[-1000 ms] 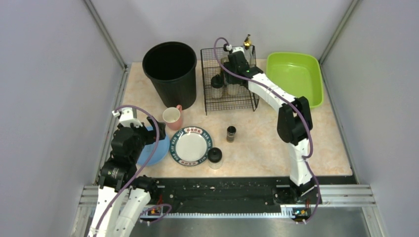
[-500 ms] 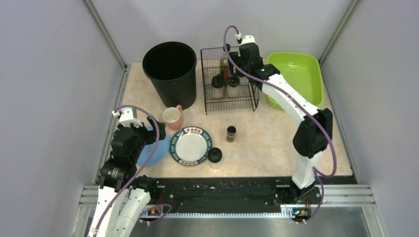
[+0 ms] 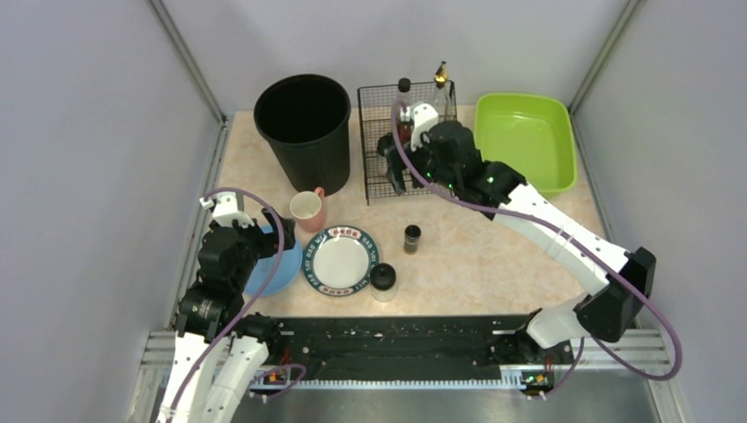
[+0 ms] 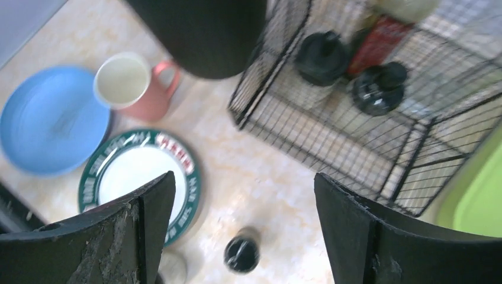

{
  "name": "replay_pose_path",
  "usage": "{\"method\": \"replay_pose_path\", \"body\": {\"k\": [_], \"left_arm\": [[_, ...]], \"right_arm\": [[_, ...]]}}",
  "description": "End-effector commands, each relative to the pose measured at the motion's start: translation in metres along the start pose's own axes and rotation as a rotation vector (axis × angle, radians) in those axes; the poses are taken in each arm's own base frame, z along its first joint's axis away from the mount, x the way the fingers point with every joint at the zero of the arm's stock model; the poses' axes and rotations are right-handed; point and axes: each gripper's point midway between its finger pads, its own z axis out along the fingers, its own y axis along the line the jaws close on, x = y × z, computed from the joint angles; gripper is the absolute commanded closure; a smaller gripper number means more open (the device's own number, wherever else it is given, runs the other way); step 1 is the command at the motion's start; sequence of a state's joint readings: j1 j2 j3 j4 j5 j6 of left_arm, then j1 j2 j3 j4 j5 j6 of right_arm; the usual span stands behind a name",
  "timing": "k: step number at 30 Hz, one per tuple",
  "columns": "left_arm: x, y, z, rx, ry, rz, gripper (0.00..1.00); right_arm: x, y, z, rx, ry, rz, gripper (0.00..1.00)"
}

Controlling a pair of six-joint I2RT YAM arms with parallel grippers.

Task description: Clear the kitchen counter

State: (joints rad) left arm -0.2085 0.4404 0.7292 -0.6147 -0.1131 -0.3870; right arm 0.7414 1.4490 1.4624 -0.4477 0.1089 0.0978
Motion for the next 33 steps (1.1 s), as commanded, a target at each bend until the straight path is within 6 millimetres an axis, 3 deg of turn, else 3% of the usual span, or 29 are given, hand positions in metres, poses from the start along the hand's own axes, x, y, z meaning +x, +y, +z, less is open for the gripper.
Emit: {"method": "replay_pose_path", "body": {"k": [1,4,10,18,19,21,33], "left_arm": [[-0.003,-0.002,-0.002,0.009,-0.016,0.005,0.01],[-0.003,-0.002,-0.002,0.01,-0.018,0.005,0.01],[-0.004,-0.003,-0.002,0.015,-0.019,0.005,0.01],[-0.003,-0.003,-0.002,0.02,-0.014,0.005,0.01],[-0.003,-0.003,-0.002,0.02,-0.017,0.005,0.01],[-0.004,-0.003,-0.002,0.02,-0.019,0.004,0.01],[-0.003,-0.003,-0.002,0.019,-0.018,0.005,0.01]], "right_arm": [[0.018,0.044,-0.025,-0.158,0.005,-0.074,0.13],[0.043,0.074,-0.034,-0.254,0.047,-0.125,0.01],[0.1,0.111,-0.036,-0.362,0.191,-0.221,0.01],[0.157,0.131,-0.03,-0.399,0.327,-0.268,0.01],[0.174,0.136,-0.028,-0.4,0.36,-0.285,0.01],[0.188,0.139,-0.025,-0.393,0.387,-0.295,0.01],[0.233,0.149,-0.023,-0.393,0.457,-0.285,0.01]]}}
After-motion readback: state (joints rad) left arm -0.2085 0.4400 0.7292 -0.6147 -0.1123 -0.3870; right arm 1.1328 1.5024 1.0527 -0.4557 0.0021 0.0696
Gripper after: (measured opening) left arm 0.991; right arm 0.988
